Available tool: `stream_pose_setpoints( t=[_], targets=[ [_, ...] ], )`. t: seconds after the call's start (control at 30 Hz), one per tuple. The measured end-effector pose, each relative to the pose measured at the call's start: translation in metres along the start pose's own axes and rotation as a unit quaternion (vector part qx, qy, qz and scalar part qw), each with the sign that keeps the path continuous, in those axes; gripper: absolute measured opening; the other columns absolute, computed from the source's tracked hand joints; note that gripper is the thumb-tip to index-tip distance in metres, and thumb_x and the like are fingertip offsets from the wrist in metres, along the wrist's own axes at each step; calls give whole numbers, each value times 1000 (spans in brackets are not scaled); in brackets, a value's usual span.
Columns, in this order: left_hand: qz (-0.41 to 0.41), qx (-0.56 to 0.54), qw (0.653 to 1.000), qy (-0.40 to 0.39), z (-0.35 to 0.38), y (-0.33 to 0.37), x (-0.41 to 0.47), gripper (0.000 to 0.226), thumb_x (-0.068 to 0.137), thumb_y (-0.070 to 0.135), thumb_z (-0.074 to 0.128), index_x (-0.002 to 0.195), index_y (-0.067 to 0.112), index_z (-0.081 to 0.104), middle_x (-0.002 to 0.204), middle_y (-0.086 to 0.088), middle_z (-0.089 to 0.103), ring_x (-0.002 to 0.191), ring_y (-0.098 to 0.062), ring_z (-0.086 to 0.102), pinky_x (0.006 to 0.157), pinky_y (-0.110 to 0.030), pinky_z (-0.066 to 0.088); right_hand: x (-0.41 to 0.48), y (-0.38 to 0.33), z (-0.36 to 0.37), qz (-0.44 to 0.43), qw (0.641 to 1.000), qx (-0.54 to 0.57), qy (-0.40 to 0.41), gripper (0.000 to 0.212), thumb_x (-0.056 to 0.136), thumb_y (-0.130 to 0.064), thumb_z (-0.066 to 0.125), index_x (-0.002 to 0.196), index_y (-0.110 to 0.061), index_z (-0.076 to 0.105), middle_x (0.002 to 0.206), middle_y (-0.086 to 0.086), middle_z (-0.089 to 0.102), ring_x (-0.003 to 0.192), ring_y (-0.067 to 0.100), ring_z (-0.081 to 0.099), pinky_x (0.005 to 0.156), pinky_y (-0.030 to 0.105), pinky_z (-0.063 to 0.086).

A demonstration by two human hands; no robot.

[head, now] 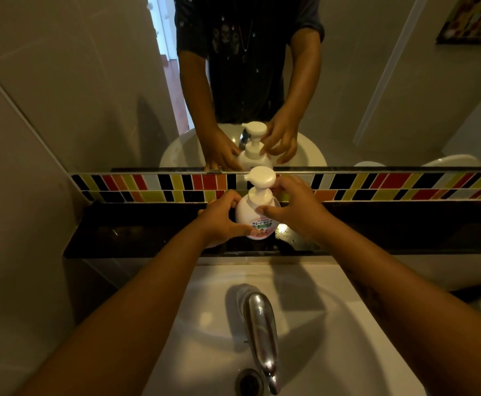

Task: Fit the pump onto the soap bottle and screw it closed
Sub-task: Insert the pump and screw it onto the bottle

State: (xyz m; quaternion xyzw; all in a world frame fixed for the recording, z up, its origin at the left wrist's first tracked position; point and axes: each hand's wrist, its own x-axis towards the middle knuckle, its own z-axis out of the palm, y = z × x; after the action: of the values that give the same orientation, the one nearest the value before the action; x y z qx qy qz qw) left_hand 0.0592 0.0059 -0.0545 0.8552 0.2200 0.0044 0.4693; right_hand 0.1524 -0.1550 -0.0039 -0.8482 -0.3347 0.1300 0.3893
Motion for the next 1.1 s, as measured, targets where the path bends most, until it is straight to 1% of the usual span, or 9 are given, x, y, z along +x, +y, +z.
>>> stream_pose_setpoints(
  t=[0.17, 0.23, 0.37, 0.47, 0.6, 0.7, 0.9, 1.0, 1.1],
  targets=[
    [12, -8, 999, -50, -6, 8, 1, 82, 76, 14, 88, 145, 29, 46, 149, -6, 54, 136, -29, 54, 110, -55, 50, 6, -5, -6, -1, 995, 49, -87, 66, 79, -21, 71, 137, -26, 41, 142, 5, 48, 129, 26, 45, 100, 40, 42],
    [13, -10, 999, -41, -2, 7, -1, 81, 71, 26, 90, 140, 36, 49, 149, -6, 53, 135, -30, 54, 109, -56, 51, 6, -6, -2, -13, 996, 44, -75, 63, 79, -21, 71, 136, -21, 45, 141, 6, 50, 129, 26, 46, 103, 41, 41],
    [2, 1, 1000, 23, 15, -8, 1, 85, 50, 64, 83, 126, 53, 47, 143, -2, 52, 130, -32, 54, 102, -56, 53, 3, -6, 19, 10, 998, 40, 46, 71, 71, -30, 78, 133, -18, 45, 135, 7, 49, 129, 28, 43, 106, 49, 40],
    [10, -24, 1000, 1, 14, -5, -2, 81, 60, 50, 87, 130, 44, 47, 142, -2, 55, 129, -29, 57, 102, -55, 55, 1, -7, 20, 10, 999, 2, 54, 75, 70, -33, 78, 134, -19, 40, 137, 8, 45, 131, 28, 38, 107, 47, 37],
    [-8, -32, 995, -90, -7, 3, 3, 78, 78, 14, 86, 143, 24, 44, 148, -6, 54, 134, -28, 55, 109, -51, 51, 0, -6, -1, 0, 997, 22, -73, 70, 78, -25, 71, 140, -26, 38, 144, 4, 45, 135, 25, 38, 106, 45, 37],
    [-9, -24, 995, -93, -8, 4, 2, 80, 80, 14, 85, 147, 23, 41, 149, -6, 53, 134, -27, 54, 110, -50, 49, 0, -6, -4, 3, 993, 51, -104, 61, 82, -21, 68, 137, -25, 43, 142, 3, 50, 130, 25, 46, 101, 42, 42],
    [-3, -5, 1000, -22, 13, -13, 2, 82, 58, 62, 84, 130, 53, 45, 144, -2, 55, 128, -31, 58, 103, -57, 54, -2, 0, 31, 16, 993, 28, 116, 69, 65, -37, 81, 121, -20, 44, 126, 5, 52, 121, 25, 48, 98, 46, 47],
    [12, -4, 999, -45, 7, -6, 0, 76, 71, 40, 87, 135, 39, 47, 144, -3, 57, 130, -28, 58, 105, -55, 54, 1, 0, 29, 26, 994, 35, 97, 77, 63, -39, 82, 125, -23, 39, 132, 6, 47, 125, 25, 44, 100, 47, 45],
    [8, -9, 999, -53, 5, -4, 2, 75, 77, 27, 87, 140, 32, 46, 146, -4, 55, 131, -27, 57, 106, -54, 53, 1, -3, 13, 37, 995, 91, -1, 75, 71, -33, 77, 135, -29, 38, 140, 4, 47, 128, 25, 45, 101, 42, 43]
  ],
)
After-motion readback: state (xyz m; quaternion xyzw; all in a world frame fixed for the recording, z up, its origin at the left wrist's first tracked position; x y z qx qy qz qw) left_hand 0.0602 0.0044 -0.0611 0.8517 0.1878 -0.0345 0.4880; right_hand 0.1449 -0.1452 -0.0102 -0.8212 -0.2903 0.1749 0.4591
